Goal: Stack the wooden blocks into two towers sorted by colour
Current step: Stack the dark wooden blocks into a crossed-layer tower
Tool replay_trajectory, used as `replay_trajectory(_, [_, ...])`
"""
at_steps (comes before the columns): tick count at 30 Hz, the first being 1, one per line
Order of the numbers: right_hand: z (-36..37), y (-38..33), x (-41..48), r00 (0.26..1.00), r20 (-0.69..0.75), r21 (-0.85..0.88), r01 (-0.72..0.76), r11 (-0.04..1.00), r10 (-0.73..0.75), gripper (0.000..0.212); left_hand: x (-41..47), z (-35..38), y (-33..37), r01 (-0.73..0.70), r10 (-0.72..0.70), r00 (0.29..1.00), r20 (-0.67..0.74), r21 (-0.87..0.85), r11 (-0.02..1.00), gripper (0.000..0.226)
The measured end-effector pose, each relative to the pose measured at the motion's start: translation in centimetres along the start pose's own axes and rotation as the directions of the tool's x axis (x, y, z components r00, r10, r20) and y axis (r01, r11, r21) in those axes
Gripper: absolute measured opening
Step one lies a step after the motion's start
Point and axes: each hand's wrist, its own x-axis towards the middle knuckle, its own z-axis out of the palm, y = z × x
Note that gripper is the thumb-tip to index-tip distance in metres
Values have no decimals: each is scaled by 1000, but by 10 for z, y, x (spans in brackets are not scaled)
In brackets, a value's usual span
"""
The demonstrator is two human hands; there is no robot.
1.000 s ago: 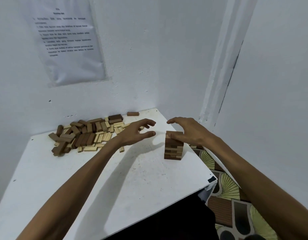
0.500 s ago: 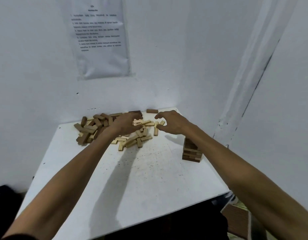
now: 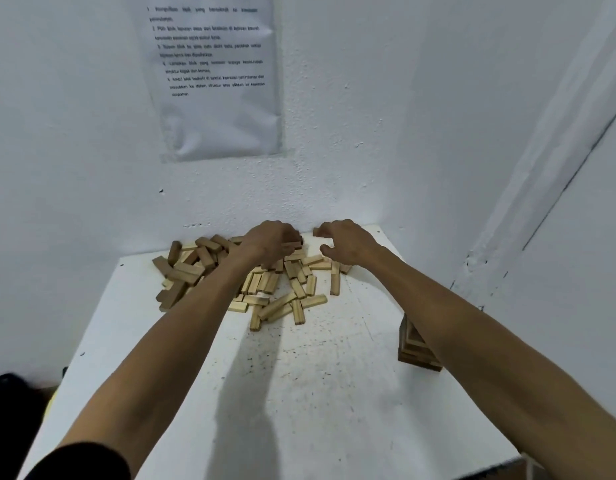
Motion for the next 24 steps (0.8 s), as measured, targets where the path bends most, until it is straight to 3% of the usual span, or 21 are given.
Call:
replay_trajectory(6, [18, 17, 38, 998, -1, -103, -56, 993, 56, 44, 39, 16, -23, 22, -22, 1000, 10, 34, 999, 35])
replay_trajectory(12, [41, 24, 63, 993, 10, -157, -114, 981, 117, 46, 54, 34, -37, -41, 43, 999, -21, 76, 996, 35])
replay_trajectory(20, [63, 28, 74, 990, -69, -169, -134, 976, 123, 46, 55, 47, -53, -220, 233, 968, -91, 134, 966, 30])
replay_trajectory(24, [65, 27, 74, 987, -104, -104, -134, 986, 123, 40, 57, 51, -53, -211, 220, 971, -95, 92, 973, 30])
